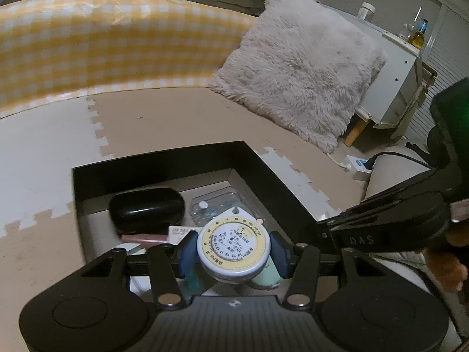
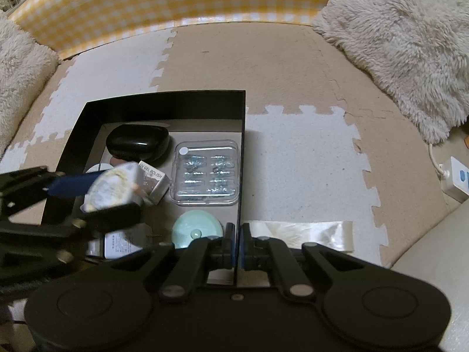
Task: Organize rigid objects
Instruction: 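Carry the tape measure into the black box and open the left gripper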
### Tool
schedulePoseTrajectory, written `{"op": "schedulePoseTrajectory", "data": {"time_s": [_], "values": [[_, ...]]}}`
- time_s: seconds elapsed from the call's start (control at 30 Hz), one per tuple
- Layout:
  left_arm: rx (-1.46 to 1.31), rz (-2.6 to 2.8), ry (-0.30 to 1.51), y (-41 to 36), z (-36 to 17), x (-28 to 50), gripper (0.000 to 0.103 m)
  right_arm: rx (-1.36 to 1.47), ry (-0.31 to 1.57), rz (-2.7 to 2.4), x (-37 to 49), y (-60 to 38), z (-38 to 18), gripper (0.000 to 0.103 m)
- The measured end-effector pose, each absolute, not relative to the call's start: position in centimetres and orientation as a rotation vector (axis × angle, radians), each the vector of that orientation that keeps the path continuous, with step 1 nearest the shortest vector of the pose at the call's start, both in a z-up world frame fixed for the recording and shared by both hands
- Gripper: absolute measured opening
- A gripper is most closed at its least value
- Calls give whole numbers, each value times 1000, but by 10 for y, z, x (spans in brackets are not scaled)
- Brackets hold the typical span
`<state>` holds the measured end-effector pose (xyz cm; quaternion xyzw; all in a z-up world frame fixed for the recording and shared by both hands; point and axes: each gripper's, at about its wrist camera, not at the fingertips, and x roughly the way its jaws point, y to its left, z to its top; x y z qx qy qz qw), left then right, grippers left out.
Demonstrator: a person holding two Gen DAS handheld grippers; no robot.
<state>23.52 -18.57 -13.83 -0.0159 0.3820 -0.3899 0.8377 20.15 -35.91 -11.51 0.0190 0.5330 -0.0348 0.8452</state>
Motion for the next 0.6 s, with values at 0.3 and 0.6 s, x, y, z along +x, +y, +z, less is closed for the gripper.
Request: {"op": "schedulePoseTrajectory", "data": {"time_s": [0.3, 0.6], "values": [[-34, -857, 811, -200, -147, 237, 67, 29, 1126, -77, 202, -357, -116, 4], [32, -823, 840, -193, -142, 233, 93, 30, 1126, -76, 201, -357, -116, 4]]}}
